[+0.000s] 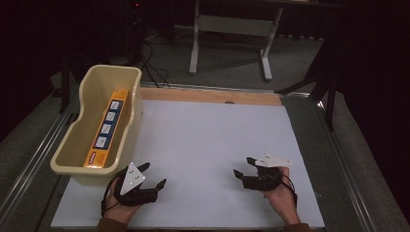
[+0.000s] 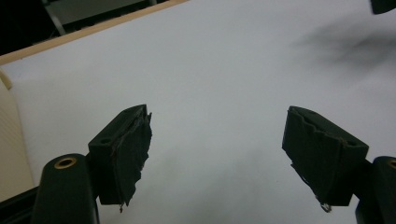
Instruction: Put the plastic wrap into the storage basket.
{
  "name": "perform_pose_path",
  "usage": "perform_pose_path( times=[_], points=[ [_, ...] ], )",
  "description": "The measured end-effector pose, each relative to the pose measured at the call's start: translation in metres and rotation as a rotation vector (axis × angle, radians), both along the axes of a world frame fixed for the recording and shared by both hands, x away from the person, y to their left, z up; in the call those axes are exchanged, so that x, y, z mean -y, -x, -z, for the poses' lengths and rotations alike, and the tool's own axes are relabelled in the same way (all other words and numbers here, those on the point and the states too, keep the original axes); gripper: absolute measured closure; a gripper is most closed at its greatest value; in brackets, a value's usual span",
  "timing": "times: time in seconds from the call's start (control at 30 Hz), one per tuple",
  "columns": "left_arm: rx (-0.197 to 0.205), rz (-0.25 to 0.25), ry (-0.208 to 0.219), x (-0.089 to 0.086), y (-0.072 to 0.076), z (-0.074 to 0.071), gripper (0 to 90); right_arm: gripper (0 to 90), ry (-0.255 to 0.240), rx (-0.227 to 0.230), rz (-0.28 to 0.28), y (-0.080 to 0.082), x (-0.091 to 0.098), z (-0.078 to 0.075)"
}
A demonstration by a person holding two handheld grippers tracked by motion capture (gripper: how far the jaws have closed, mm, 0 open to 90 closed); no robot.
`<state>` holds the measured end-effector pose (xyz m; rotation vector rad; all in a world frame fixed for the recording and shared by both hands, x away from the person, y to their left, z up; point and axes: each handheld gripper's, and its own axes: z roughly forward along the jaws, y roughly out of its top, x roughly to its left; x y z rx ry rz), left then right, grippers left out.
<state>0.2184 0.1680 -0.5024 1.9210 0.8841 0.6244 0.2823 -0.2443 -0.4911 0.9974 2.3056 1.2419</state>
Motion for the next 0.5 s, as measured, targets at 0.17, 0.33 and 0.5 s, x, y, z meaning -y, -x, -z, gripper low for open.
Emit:
perform_pose_path(
  times=[0.17, 0.33, 0.5],
  points=[
    [0.005, -0.005, -0.004, -0.001, 0.000, -0.001, 23.4, 27.9, -0.041, 0.017, 0.058, 0.008, 0.026, 0.003],
    [0.005, -0.007, -0.002, -0.001, 0.000, -0.001, 23.4, 26.7, -0.073, 0.028, 0.129, 0.015, 0.042, 0.005],
    [0.007, -0.007, -0.001, -0.001, 0.001, -0.001, 23.4, 26.0, -0.087, 0.052, 0.153, 0.023, 0.050, 0.005]
  ],
)
